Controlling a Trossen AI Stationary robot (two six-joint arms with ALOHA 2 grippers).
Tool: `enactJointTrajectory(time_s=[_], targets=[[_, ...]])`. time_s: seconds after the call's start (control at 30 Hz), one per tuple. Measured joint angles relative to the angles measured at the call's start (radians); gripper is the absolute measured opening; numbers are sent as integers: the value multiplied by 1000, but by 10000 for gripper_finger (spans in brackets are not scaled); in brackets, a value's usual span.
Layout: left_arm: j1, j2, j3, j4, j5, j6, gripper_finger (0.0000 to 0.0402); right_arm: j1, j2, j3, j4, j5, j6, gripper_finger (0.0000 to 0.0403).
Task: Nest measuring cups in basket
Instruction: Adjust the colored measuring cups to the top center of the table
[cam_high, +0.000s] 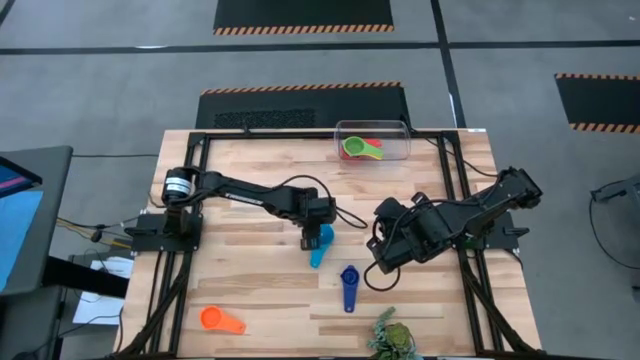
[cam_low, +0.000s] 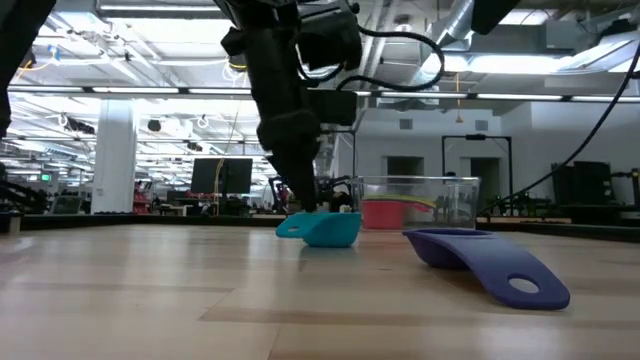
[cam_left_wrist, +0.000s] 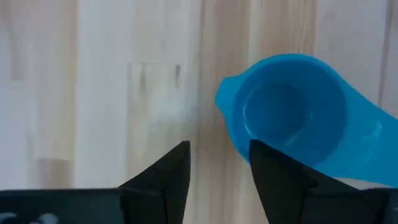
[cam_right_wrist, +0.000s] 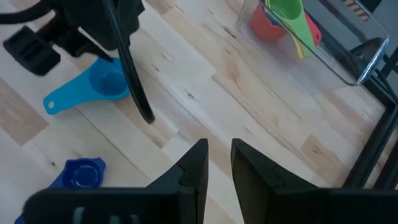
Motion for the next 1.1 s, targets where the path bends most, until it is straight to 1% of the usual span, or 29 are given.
enactJointTrajectory(time_s=[0.1, 0.2, 0.27, 0.33, 0.43, 0.5, 0.63, 0.83, 0.9, 1.1], targets=[[6, -37, 21, -19, -5, 3, 153, 0, 0, 0, 1, -2, 0, 92], [7, -56, 30, -148, 58, 8, 153, 1, 0, 0, 1, -2, 0, 92], [-4, -52, 25, -266, 91, 6, 153, 1, 0, 0, 1, -2, 0, 92], [-23, -52, 14, -313, 114, 3, 153, 1, 0, 0, 0, -2, 0, 92], [-65, -52, -37, -294, 126, -24, 153, 0, 0, 0, 0, -2, 0, 92], [-99, -52, -70, -224, 134, -45, 153, 0, 0, 0, 1, -2, 0, 92], [-144, -50, -118, -86, 113, -84, 153, 0, 0, 0, 1, -2, 0, 92], [-147, -51, -117, 53, 110, -59, 153, 0, 0, 0, 1, -2, 0, 92], [-139, -51, -117, 75, 112, -41, 153, 0, 0, 0, 1, -2, 0, 92], [-125, -51, -117, 81, 202, -26, 153, 0, 0, 0, 1, -3, 0, 92]])
